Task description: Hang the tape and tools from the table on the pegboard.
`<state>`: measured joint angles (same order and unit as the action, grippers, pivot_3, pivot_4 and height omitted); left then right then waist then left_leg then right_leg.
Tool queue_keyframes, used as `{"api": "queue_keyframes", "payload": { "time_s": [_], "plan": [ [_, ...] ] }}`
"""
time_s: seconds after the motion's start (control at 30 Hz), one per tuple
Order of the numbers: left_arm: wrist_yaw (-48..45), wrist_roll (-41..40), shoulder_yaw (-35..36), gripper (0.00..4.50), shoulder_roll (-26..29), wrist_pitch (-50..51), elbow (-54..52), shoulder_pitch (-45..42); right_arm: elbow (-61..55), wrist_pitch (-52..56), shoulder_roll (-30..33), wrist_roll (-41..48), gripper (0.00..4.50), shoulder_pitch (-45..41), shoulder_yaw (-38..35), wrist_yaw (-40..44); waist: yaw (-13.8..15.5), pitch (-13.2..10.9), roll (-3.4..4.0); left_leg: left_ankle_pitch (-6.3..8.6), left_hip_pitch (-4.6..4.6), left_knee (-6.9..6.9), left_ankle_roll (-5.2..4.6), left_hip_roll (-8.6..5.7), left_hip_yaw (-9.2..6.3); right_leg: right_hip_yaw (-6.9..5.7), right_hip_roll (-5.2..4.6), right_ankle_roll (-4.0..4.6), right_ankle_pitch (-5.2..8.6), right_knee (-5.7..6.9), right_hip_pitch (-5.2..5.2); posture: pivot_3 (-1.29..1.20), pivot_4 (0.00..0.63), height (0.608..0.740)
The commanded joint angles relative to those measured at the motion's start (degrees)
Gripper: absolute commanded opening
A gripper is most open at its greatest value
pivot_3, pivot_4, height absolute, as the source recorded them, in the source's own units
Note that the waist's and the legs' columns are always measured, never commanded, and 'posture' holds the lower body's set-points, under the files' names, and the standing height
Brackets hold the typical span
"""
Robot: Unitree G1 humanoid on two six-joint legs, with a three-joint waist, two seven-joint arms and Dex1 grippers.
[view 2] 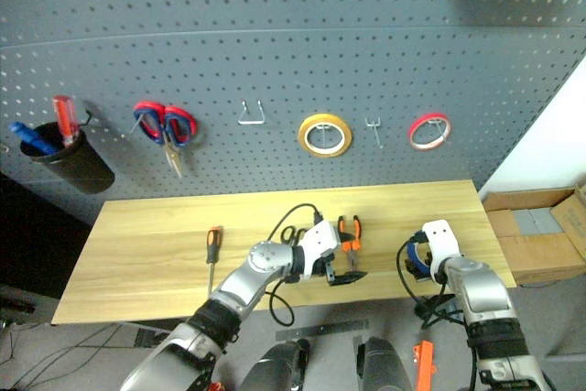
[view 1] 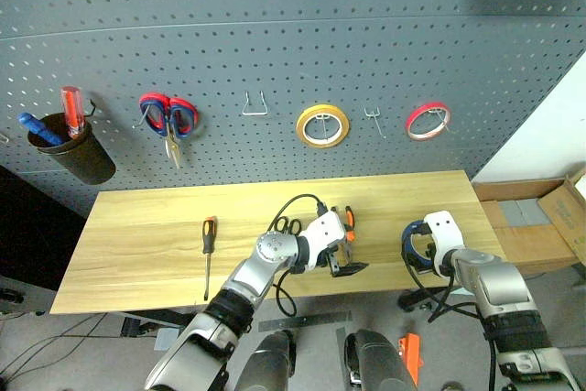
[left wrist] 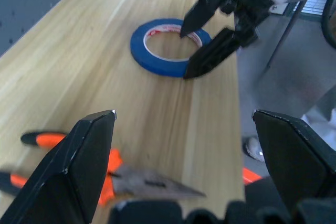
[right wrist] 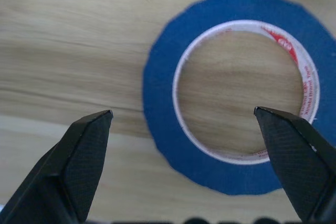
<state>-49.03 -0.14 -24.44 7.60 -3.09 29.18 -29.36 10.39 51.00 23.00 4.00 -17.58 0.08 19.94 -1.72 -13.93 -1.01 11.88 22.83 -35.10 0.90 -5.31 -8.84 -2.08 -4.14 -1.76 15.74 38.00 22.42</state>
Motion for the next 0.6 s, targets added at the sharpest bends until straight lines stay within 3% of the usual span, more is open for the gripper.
{"api": "queue_keyframes", "payload": {
  "time_s": [0.03, 0.27, 0.37, 0.6],
  "plan": [
    [0.0, 0.6, 0.5, 4.47, -0.7, -2.3, 0.5, -0.6, 4.0, -3.4, -0.1, -0.4, 4.50, -1.6, 0.8, 0.7, -0.2, -0.2, -0.08, 0.00, 0.00, 0.00, 0.00, 0.00, 0.00, 0.01, 0.00, 0.00, 0.00, 0.00, 0.00, -0.03, 0.312, 0.740],
    [0.4, 1.7, 0.6, 4.47, -0.3, -2.6, -0.3, 0.7, 10.4, -6.3, -0.3, -0.8, 4.50, -2.7, 2.1, 2.4, -0.1, -0.8, -0.74, 0.01, -0.01, -0.01, -0.01, 0.00, -0.04, 0.01, 0.00, 0.27, -0.16, 0.02, 0.01, 0.00, 0.319, 0.740],
    [0.6, 1.9, 0.6, 4.50, 0.0, -2.6, -0.7, 1.1, 11.0, -6.6, -0.4, -0.8, 3.94, -2.9, 2.1, 2.8, -0.1, -0.8, -0.76, 0.01, -0.02, -0.02, -0.01, 0.00, -0.06, 0.02, 0.00, 0.19, -0.12, 0.00, -0.01, 0.00, 0.314, 0.740],
    [1.2, 2.1, 1.0, 4.50, 0.0, -2.6, -0.6, 0.7, 11.8, -7.9, -0.7, -0.9, 1.60, -3.6, 2.3, 3.5, 0.0, -0.8, -0.77, 0.01, -0.01, -0.02, 0.00, 0.01, -0.12, -0.01, 0.00, -0.01, 0.00, 0.00, -0.01, 0.01, 0.301, 0.740]
  ]
}}
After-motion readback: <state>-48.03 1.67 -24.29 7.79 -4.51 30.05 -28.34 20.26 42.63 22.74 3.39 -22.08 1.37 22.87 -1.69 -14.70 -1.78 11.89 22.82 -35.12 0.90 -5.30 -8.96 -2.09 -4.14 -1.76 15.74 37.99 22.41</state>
